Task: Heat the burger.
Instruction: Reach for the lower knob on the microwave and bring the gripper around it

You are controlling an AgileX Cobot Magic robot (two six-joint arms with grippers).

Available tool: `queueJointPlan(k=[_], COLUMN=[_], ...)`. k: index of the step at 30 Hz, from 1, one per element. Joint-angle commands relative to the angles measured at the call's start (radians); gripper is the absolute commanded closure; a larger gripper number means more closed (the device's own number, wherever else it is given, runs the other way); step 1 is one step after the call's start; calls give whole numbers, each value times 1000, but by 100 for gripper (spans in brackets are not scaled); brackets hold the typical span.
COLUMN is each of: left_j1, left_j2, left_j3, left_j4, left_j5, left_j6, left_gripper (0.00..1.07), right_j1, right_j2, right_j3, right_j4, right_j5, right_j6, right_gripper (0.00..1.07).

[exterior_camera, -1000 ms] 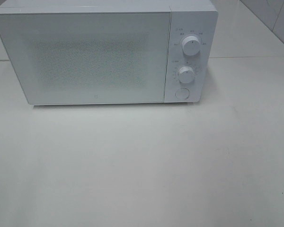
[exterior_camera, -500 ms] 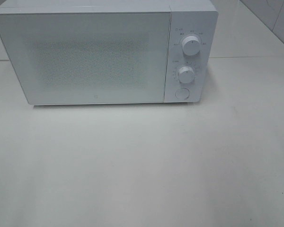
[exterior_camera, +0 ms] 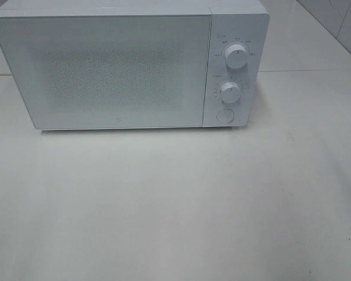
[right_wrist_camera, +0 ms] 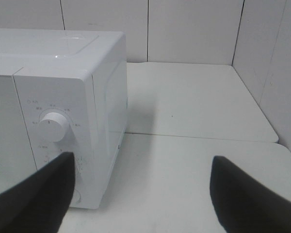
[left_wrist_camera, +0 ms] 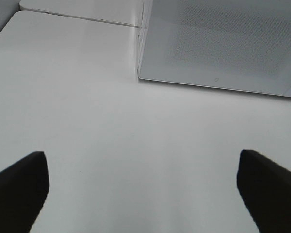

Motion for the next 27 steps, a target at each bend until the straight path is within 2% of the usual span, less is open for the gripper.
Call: queueJointPlan(k=[1,10,12,15,18,20,22,23,26,27], left_j1=[3,3,3,3,3,3,3,3,3,3], left_j2=[-25,-25,-25,-25,-25,-25,-25,-25,-25,-25], left_j3=[6,6,6,6,6,6,6,6,6,6], left_j4=[4,4,4,4,4,4,4,4,4,4], left_j5=[0,0,0,0,0,0,0,0,0,0], left_j6=[2,2,2,2,2,2,2,2,2,2], left_gripper=[9,9,9,9,9,9,9,9,9,9], right_j1=[-2,-2,-2,-2,-1,80,109,187,217,285], right_j2=[77,293,406,488,508,594,613,657,674,713], right_j3=[2,2,2,6,11,59,68,78,79,76], right_j4=[-7,-3,41,97,115,258,296,400,453,545], right_j5=[-113,-323,-435,-508,-539,-737,-769,-826,-843,-878], right_j6=[2,2,-13,-50,-68,-184,-214,-293,-324,-385], right_gripper=[35,36,36,36,36,36,36,36,36,36])
